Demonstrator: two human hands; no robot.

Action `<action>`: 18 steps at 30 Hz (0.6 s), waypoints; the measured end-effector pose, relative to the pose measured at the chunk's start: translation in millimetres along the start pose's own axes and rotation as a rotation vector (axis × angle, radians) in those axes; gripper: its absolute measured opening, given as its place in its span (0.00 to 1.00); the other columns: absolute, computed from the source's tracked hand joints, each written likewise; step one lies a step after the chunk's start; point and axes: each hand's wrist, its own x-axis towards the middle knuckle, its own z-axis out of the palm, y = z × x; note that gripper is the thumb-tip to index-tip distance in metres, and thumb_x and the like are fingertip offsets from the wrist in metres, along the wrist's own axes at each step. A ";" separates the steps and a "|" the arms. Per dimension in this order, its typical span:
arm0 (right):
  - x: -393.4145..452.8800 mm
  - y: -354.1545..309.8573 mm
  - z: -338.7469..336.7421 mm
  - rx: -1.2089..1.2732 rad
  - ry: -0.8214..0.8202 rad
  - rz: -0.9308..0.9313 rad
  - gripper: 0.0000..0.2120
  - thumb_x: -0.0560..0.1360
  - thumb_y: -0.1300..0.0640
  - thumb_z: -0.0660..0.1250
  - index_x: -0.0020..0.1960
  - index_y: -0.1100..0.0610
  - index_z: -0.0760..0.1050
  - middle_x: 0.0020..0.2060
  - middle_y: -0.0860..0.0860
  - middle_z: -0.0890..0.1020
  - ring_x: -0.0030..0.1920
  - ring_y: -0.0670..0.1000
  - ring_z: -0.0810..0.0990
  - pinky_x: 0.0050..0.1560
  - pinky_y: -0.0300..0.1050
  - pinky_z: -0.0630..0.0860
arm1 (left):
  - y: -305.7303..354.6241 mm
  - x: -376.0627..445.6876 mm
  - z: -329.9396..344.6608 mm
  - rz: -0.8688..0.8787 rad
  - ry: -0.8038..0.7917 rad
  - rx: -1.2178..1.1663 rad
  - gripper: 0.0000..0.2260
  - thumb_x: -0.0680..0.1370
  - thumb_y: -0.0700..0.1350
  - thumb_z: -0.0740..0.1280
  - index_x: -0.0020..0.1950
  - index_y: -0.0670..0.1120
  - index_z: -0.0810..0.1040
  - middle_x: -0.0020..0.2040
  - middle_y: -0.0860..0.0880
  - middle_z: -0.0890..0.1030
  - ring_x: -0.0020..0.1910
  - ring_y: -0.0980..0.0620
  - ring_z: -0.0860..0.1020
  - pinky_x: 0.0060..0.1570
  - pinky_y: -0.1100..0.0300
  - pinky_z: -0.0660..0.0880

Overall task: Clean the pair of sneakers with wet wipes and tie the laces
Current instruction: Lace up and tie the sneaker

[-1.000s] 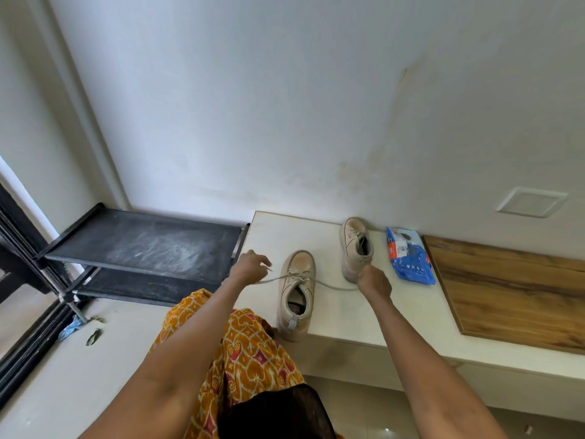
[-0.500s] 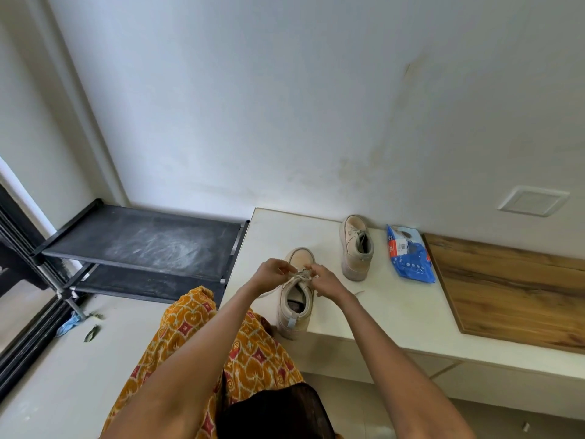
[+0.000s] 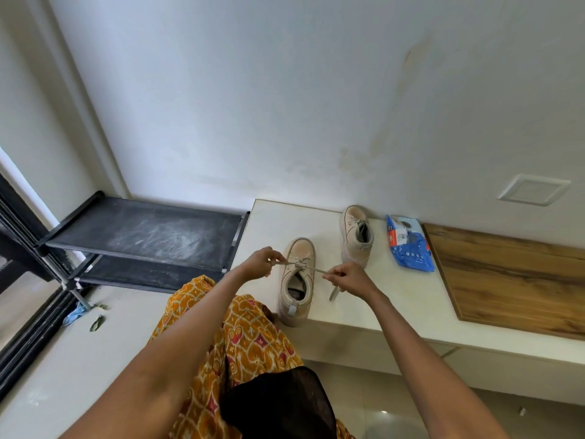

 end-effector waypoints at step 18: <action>8.3 -38.8 28.7 -0.174 0.218 -0.021 0.07 0.74 0.48 0.66 0.44 0.52 0.78 0.41 0.49 0.83 0.44 0.50 0.79 0.41 0.43 0.71 | 38.6 23.3 18.8 0.157 0.022 0.369 0.08 0.72 0.47 0.72 0.46 0.44 0.79 0.40 0.48 0.78 0.40 0.52 0.74 0.38 0.61 0.68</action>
